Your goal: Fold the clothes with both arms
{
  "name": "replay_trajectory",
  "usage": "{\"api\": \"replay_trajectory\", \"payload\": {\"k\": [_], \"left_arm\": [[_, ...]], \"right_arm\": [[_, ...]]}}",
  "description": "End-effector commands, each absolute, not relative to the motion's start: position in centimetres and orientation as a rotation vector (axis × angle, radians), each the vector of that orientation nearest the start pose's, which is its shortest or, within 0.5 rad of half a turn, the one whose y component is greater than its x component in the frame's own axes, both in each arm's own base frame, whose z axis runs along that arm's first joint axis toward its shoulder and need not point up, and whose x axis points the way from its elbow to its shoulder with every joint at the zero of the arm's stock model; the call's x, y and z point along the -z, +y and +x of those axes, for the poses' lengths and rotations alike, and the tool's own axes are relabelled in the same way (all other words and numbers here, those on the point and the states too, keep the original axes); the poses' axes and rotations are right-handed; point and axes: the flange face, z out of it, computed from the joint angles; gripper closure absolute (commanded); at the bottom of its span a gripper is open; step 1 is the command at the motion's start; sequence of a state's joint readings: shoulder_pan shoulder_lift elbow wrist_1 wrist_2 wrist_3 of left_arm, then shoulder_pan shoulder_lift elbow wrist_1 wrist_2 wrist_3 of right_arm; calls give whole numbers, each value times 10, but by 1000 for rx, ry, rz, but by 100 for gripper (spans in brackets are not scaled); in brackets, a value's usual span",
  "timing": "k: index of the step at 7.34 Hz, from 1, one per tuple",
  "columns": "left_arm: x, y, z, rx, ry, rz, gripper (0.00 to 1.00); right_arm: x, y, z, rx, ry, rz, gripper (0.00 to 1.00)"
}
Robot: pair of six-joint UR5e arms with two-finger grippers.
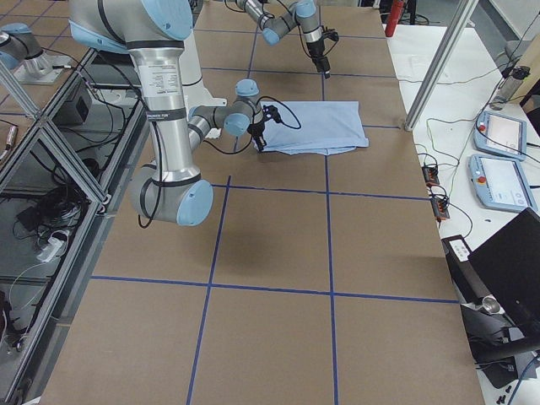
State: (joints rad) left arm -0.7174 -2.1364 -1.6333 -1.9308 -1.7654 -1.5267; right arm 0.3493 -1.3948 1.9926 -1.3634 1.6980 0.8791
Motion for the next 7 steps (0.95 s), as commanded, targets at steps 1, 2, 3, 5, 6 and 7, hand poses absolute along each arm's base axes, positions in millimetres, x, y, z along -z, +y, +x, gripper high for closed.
{"api": "replay_trajectory", "payload": {"k": [1, 2, 3, 5, 6, 7], "left_arm": [[-265, -535, 440, 517, 993, 205, 0], [-264, -535, 440, 511, 1008, 213, 0], [-264, -534, 440, 508, 1009, 215, 0], [-264, -534, 440, 502, 1009, 215, 0], [-262, -534, 440, 498, 1013, 218, 0], [-262, -534, 440, 497, 1014, 217, 0]], "right_arm": [[-361, -286, -430, 314, -785, 245, 43], [-355, -295, -426, 300, -799, 248, 0], [-348, -303, -424, 287, -808, 260, 0], [-325, -334, -446, 253, -827, 293, 0], [-307, -368, -475, 228, -829, 312, 0], [-292, -392, -493, 216, -799, 308, 0]]}}
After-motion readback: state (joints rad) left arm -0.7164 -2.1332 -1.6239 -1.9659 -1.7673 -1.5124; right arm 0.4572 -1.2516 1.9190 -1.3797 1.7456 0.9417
